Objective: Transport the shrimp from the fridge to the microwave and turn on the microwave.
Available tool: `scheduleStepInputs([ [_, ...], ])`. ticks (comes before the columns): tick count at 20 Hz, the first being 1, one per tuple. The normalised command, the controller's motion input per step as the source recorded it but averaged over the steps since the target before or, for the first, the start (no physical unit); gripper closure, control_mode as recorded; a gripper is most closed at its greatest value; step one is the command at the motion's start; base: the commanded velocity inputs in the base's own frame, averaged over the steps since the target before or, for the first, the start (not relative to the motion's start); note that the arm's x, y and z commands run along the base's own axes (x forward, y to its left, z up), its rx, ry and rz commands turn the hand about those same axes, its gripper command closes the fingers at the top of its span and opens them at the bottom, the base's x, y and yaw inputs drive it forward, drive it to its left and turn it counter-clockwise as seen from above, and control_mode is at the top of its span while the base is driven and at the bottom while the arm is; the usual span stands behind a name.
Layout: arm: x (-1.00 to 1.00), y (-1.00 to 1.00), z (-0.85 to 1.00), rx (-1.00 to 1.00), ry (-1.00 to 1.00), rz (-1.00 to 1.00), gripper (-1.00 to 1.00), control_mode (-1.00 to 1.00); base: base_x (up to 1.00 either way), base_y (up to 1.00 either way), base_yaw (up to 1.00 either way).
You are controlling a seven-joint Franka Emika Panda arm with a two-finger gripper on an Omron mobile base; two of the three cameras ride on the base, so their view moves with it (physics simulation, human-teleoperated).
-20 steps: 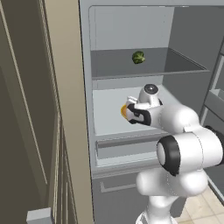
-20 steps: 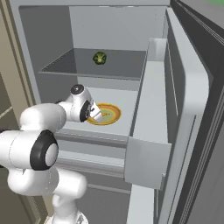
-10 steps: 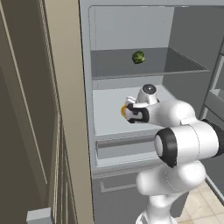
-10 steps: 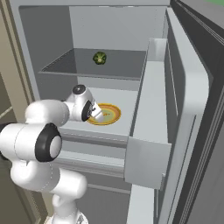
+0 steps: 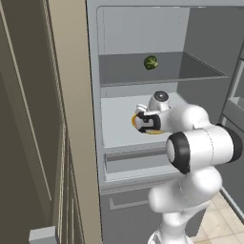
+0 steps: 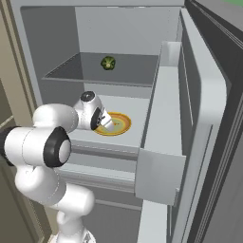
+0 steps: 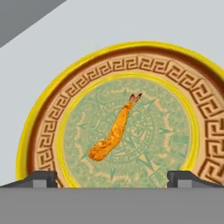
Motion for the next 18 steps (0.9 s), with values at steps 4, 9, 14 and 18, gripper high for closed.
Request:
scheduleStepInputs([
  [4,0.15,0.0,-0.09,0.0,0.0,0.0,-1.0,-1.0,0.0,0.0,0.0],
  [9,0.12,0.0,-0.13,0.0,0.0,0.0,-1.0,-1.0,0.0,0.0,0.0],
  [14,0.13,0.0,-0.14,0.0,0.0,0.0,-1.0,-1.0,0.0,0.0,0.0],
  [18,0.16,0.0,-0.1,0.0,0.0,0.0,-1.0,-1.0,0.0,0.0,0.0],
])
